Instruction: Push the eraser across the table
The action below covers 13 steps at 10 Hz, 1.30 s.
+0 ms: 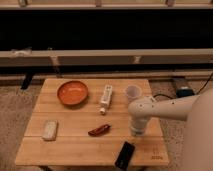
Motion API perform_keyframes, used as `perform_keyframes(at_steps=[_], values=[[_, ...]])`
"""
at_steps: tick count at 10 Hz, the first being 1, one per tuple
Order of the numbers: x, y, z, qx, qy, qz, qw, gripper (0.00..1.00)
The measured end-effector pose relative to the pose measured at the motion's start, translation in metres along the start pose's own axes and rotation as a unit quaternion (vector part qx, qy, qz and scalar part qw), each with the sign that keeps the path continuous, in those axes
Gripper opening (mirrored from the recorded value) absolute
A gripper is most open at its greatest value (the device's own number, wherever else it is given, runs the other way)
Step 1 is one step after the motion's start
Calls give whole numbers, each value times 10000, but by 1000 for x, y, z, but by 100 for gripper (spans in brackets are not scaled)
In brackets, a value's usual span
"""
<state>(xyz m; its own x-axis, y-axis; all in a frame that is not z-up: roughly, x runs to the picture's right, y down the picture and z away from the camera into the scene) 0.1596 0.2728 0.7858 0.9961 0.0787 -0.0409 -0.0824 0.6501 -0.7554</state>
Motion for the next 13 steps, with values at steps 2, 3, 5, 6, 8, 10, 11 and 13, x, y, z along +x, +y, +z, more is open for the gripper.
perform_keyframes(at_steps=[2, 3, 5, 6, 8, 10, 11, 13], values=[[23, 0, -19, 184, 156, 241, 9994, 0], [37, 5, -22, 220, 225, 373, 9988, 0], [58, 16, -23, 261, 270, 565, 9977, 0], [57, 21, -22, 255, 269, 582, 9976, 0], [44, 38, -8, 152, 221, 529, 9982, 0], [33, 44, 3, 66, 175, 422, 9989, 0], [28, 50, 10, -9, 160, 365, 9992, 0], [24, 56, 16, -92, 132, 290, 9994, 0]])
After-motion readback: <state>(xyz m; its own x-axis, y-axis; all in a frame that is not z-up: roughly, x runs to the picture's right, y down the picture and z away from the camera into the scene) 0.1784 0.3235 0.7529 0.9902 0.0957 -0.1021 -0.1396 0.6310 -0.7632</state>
